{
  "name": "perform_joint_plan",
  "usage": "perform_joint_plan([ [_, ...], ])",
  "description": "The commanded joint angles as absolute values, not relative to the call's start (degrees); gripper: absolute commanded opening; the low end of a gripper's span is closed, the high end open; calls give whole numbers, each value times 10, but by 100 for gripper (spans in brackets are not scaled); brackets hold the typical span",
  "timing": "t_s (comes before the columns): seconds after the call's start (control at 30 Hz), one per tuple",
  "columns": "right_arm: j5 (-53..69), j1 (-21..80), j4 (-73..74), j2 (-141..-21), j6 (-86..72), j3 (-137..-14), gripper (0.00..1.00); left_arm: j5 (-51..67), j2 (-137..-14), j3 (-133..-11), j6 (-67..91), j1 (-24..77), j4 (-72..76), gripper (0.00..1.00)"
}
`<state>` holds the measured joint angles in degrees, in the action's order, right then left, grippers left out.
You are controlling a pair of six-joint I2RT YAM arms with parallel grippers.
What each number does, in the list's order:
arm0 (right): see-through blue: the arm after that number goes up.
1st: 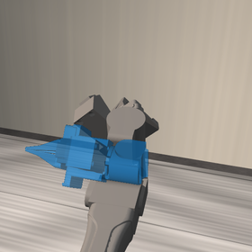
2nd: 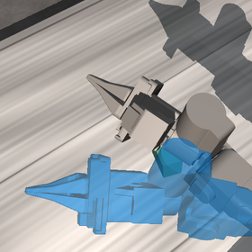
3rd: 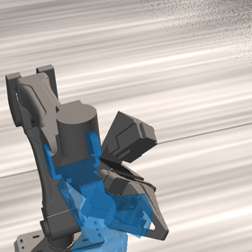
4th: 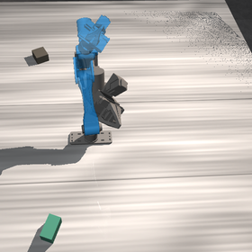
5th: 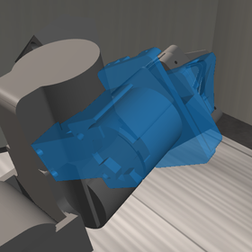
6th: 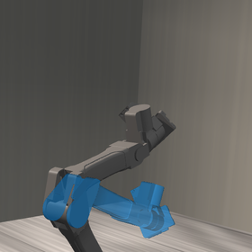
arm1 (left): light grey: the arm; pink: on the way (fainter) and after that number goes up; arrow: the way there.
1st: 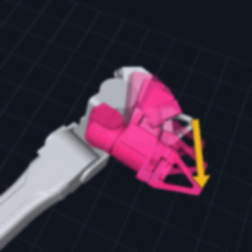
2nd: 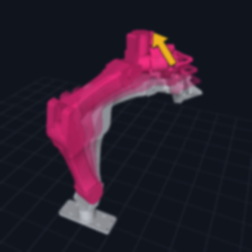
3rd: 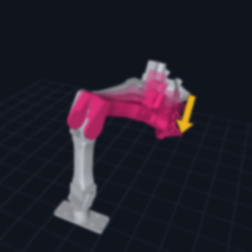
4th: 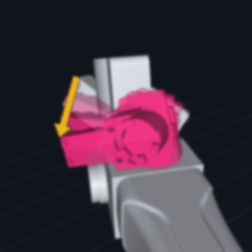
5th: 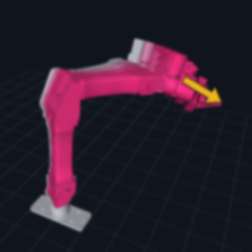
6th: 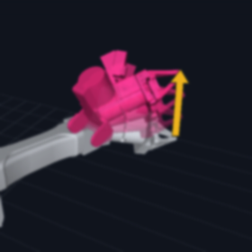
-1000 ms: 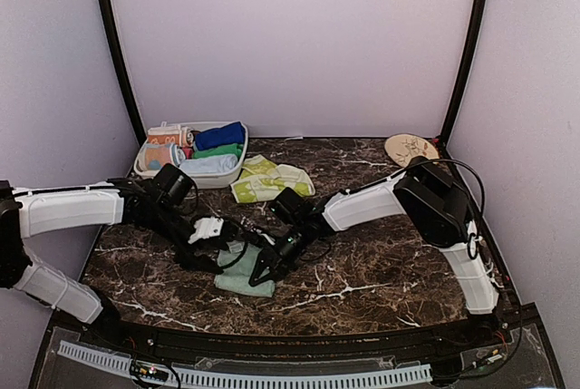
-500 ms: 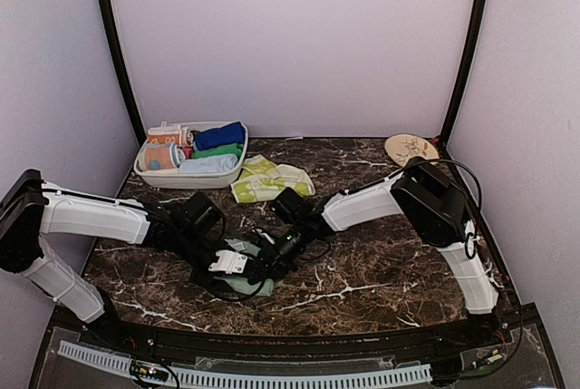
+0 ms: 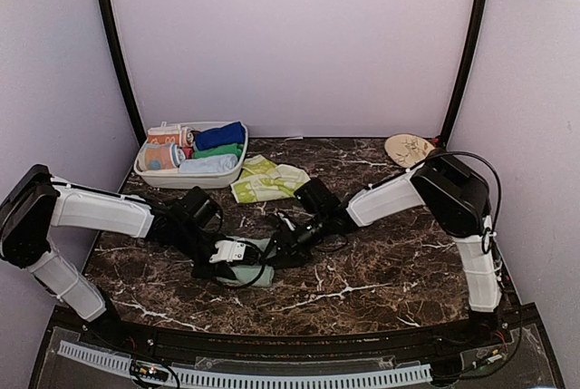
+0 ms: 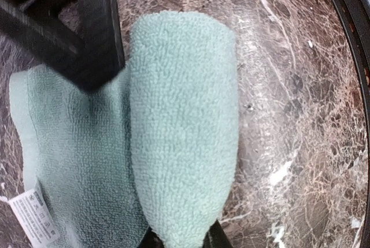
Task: Roll the towels
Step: Roll the towel at the center of the board.
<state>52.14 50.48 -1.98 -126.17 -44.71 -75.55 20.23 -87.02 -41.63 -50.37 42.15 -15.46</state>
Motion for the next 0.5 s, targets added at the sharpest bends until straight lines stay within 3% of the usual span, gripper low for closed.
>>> perform_joint_plan([
  [0.0,381,476,-16,-1190,-376,-697,51,283,-917,-452,-481,368,-280,4],
  [0.1,282,477,-48,-1112,-299,-626,53,341,-968,-495,-482,333,-335,4],
  [0.17,201,492,-69,-1055,-238,-570,60,382,-1000,-529,-487,309,-374,4],
  [0.23,105,516,-87,-997,-172,-524,75,412,-1034,-557,-497,291,-414,3],
  [0.27,43,527,-103,-958,-141,-499,98,429,-1051,-568,-505,283,-438,2],
  [0.4,-149,525,-152,-875,-200,-448,100,451,-1089,-592,-523,265,-471,1],
  [0.47,-113,501,-137,-872,-193,-454,100,447,-1104,-598,-525,263,-479,1],
])
